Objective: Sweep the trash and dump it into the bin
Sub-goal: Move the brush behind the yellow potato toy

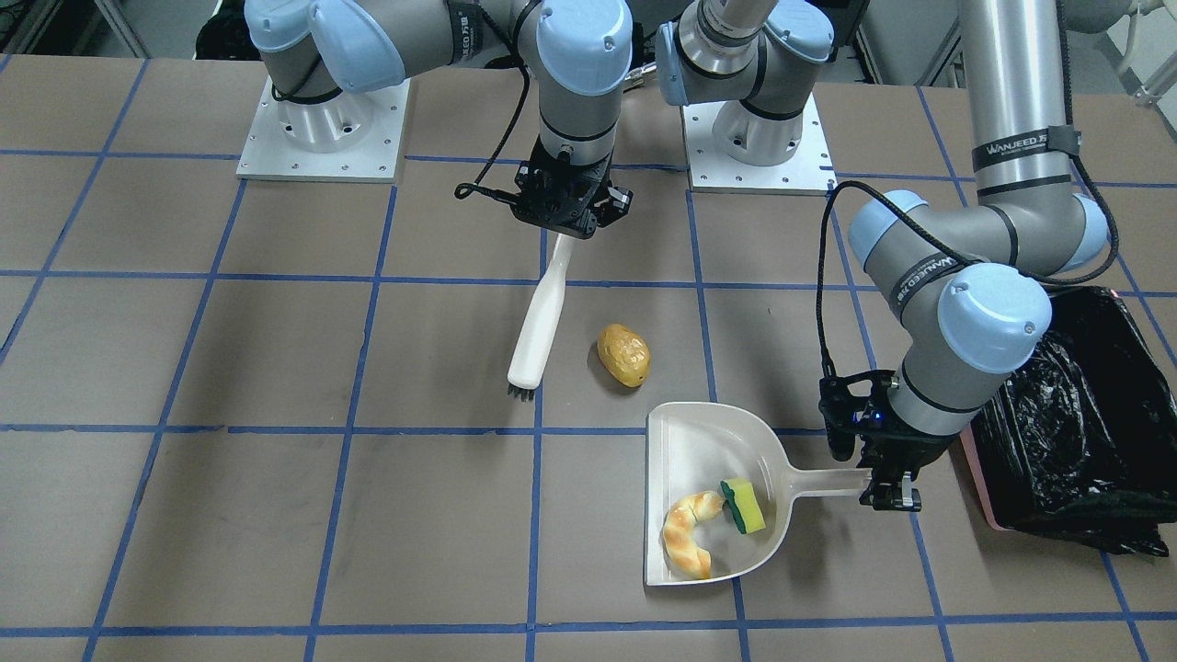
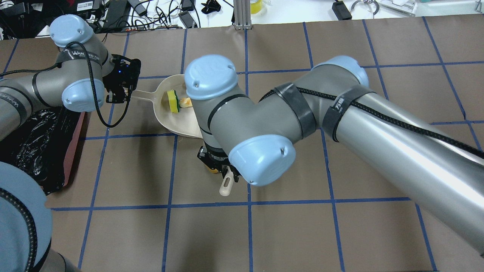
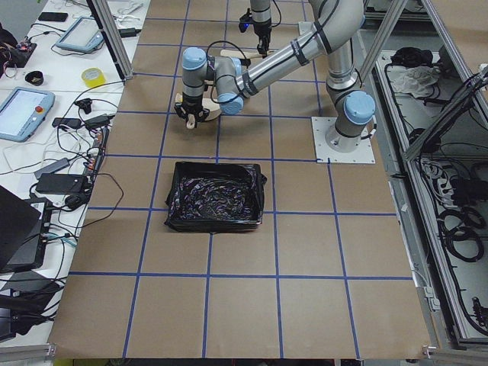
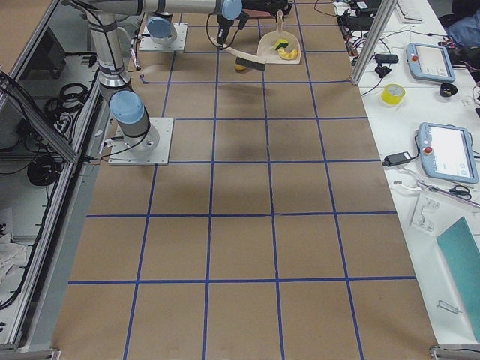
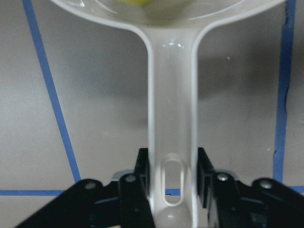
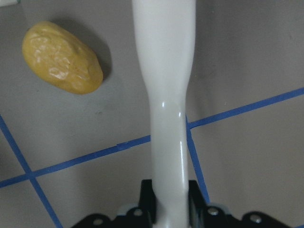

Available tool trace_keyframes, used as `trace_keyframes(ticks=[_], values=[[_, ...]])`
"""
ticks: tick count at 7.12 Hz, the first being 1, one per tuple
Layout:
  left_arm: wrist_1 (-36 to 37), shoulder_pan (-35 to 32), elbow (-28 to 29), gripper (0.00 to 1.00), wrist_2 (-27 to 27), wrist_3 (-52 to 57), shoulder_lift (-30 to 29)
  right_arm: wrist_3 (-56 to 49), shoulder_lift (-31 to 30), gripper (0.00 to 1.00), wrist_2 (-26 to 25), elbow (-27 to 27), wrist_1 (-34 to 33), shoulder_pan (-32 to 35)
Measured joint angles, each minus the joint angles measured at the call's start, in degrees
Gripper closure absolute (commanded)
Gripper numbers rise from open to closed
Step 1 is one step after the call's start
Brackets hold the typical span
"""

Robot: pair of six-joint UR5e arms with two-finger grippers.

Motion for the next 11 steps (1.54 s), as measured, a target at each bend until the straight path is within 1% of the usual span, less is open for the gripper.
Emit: trace_keyframes(ticks=[1,2,4,7,9,11], values=[[-0.01,0.00,-0.01,0.99,0.00,0.72,-0.05,1.83,-0.24,1.00,0.23,3.06,-4.64,0.89],[0.01,0.00,-0.29,0.99,0.01,1.19,0.01,3.02,-0.15,1.00,0.27,4.89,-7.71,2.22],[0.18,0.12,-1.55,0.99,0.07,1.98,0.46,4.69,0.02,1.00,0.54,6.91,-11.64,4.84],[0.47,0.18,-1.96,0.99,0.08,2.34,0.55,8.22,0.96,1.00,0.79,8.60,-16.00,7.54],[0.52,0.18,-1.99,0.99,0.09,2.34,0.50,11.48,2.81,1.00,0.91,8.75,-19.07,9.73],[0.52,0.18,-1.99,0.98,0.09,2.28,0.45,13.06,3.49,1.00,0.87,8.75,-19.94,10.28]])
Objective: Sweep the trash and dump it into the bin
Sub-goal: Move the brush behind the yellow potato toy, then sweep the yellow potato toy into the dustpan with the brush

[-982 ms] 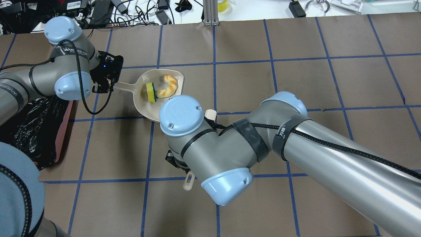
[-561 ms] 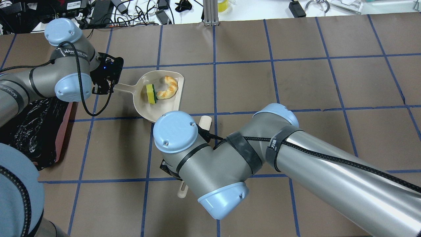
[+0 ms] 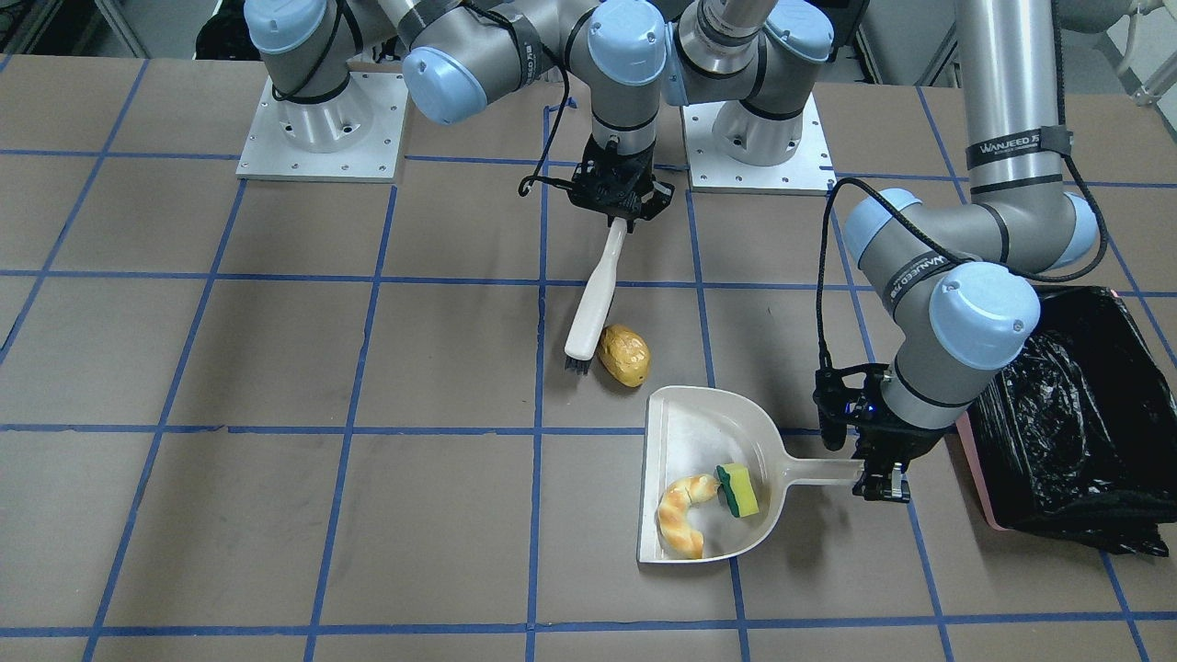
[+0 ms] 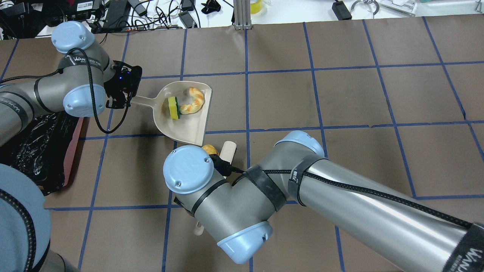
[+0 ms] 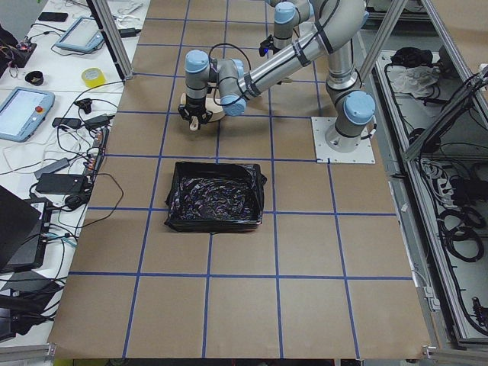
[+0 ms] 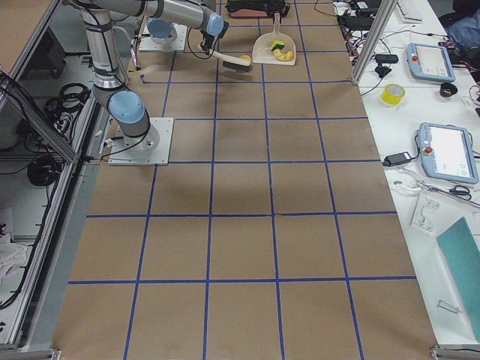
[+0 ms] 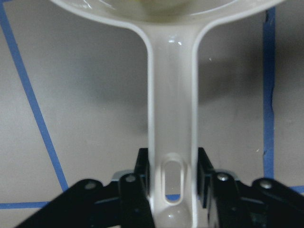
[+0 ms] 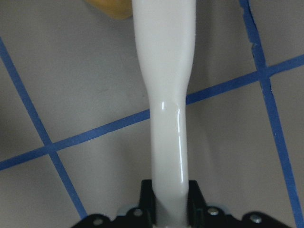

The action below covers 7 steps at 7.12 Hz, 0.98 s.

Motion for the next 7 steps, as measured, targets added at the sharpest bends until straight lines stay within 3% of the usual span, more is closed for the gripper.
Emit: trace_keyframes(ticks=[5,7], values=[[0.09,0.00,-0.06,0.98,0.00,-0.10,-0.04,4.43,0.02,1.00,0.78,-0.30,0.08,0.07],[0.31,0.00,-0.08,0.98,0.00,-0.02,-0.09,8.42,-0.07,1.00,3.41,-0.36,-0.06,0.31]])
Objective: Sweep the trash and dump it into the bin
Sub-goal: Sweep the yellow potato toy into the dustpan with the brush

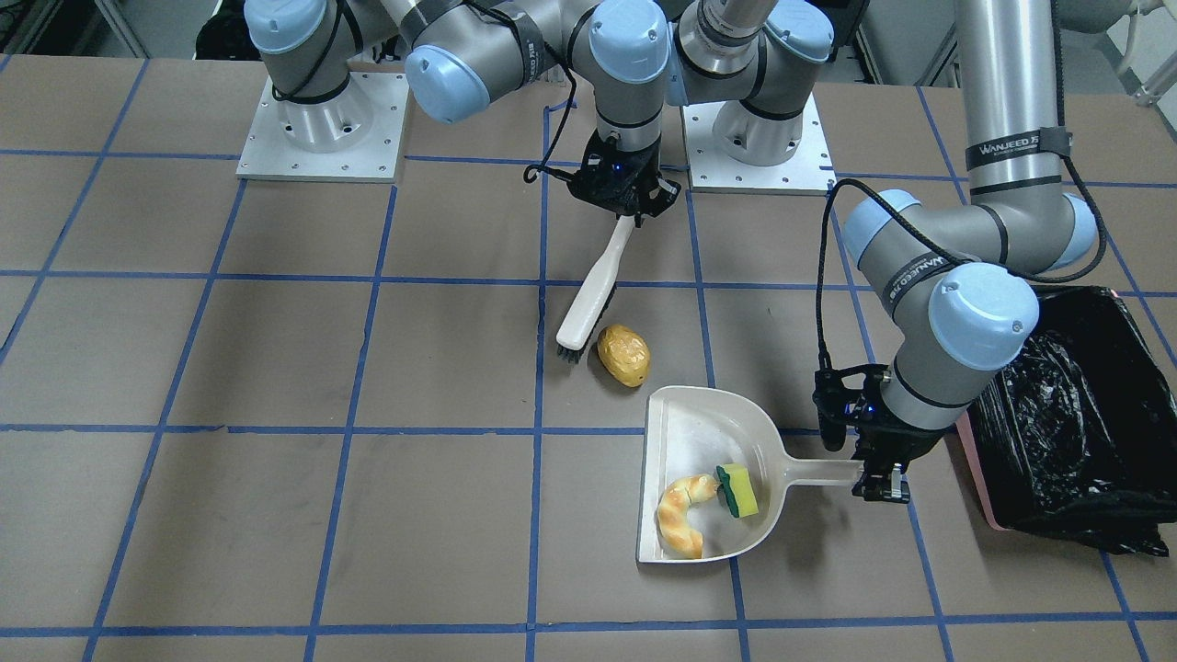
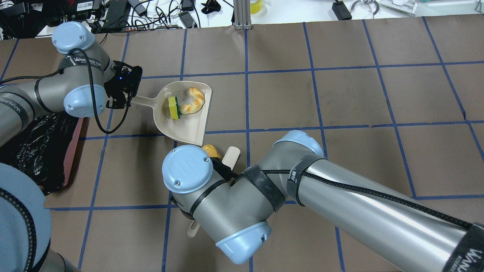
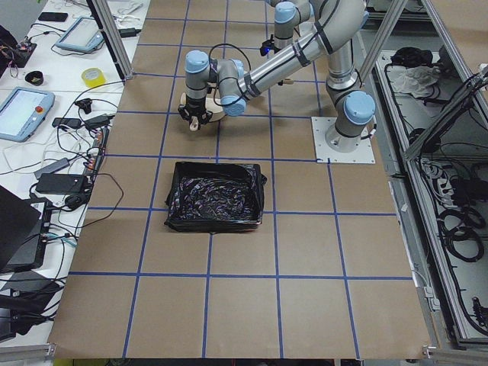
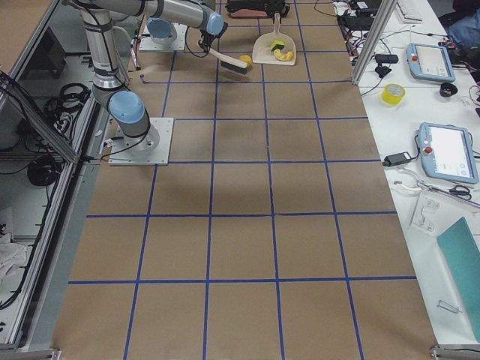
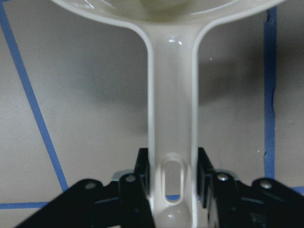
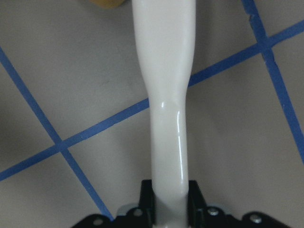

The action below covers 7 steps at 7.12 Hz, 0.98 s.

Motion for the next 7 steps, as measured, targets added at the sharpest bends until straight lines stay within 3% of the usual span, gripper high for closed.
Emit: trace_keyframes(ticks=[3,7], values=[[0.04,0.00,0.02,0.98,0.00,0.01,-0.09,5.24,1.26,1.00,1.87,-0.53,-1.27,0.57],[0.21,-0.18,-1.27,0.98,0.70,1.62,0.58,8.71,7.26,1.00,4.03,-7.11,-3.61,0.97]])
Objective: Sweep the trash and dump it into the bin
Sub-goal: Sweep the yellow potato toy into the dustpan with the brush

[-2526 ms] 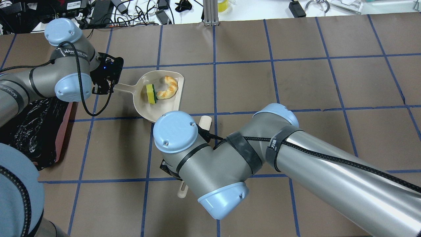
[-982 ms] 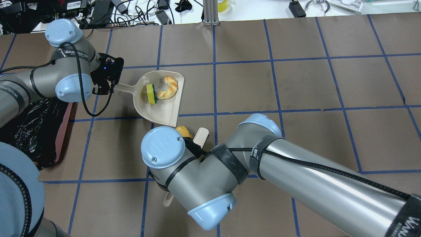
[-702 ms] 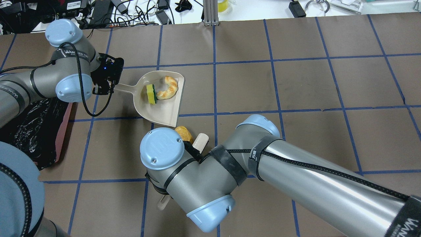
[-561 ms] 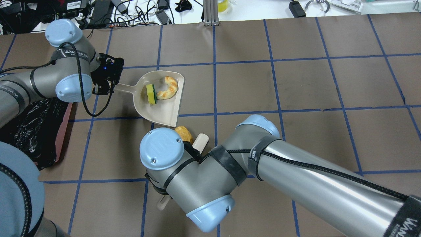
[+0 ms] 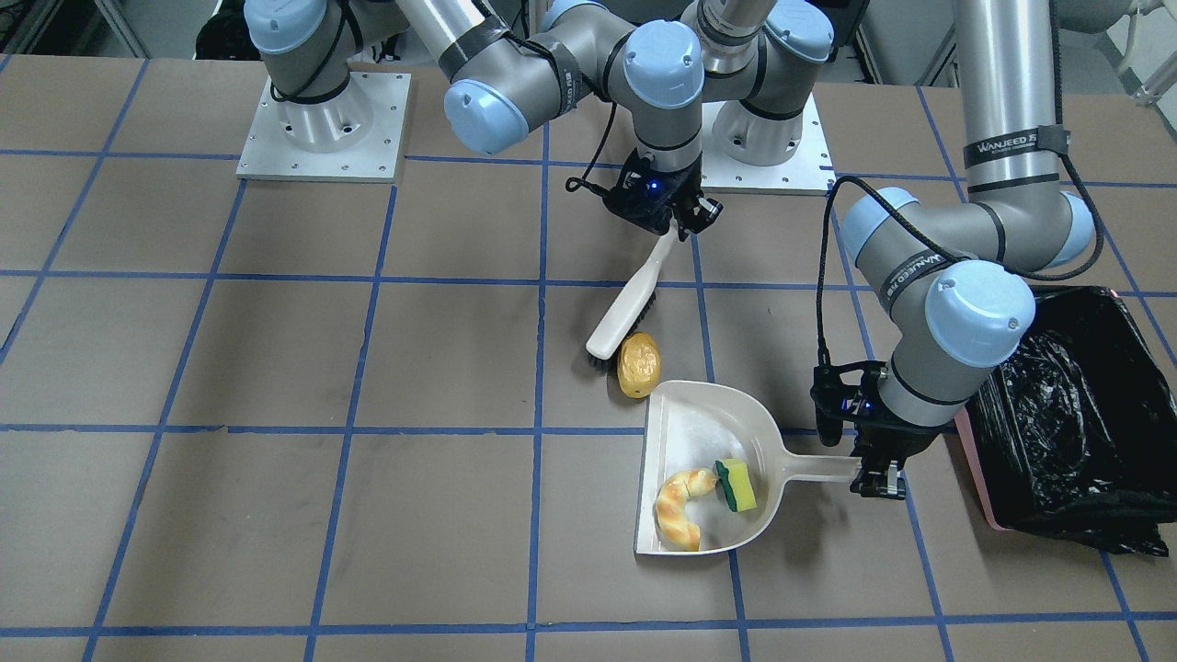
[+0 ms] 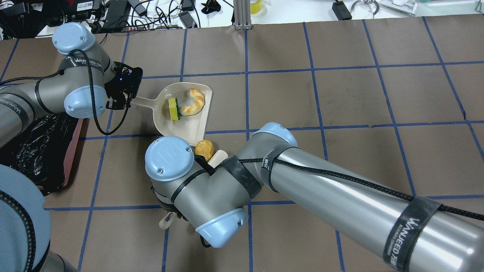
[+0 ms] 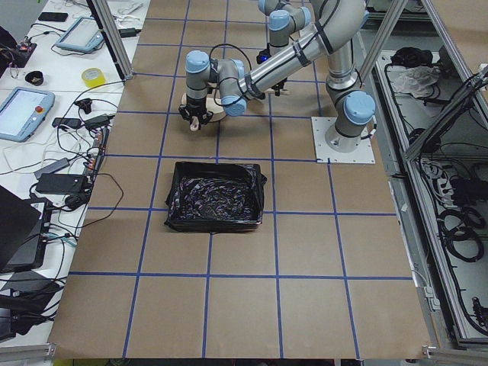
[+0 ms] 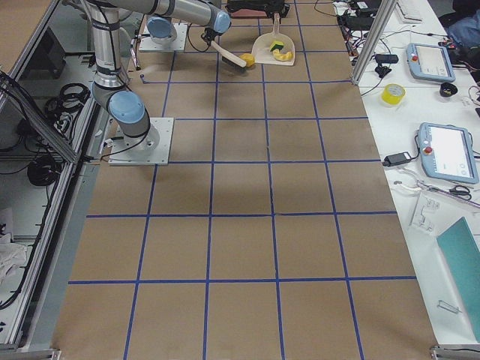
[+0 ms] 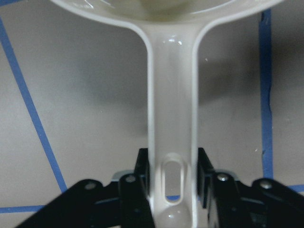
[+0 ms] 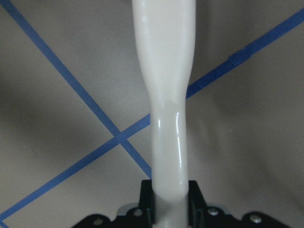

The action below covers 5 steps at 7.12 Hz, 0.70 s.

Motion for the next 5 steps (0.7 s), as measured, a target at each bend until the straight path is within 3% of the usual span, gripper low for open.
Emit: trace_keyframes(ticks=[3,5], values=[[6.68,0.51,-8.35,0.98,1.72,1.23,2.35,-4.67,3.12,1.00,0.18,-3.53,0.09,-2.31],[8.83,0.66,-10.16,0.98,1.84,1.37,2.68,-5.20,4.90,1.00,0.22,-6.69,0.28,-3.54]])
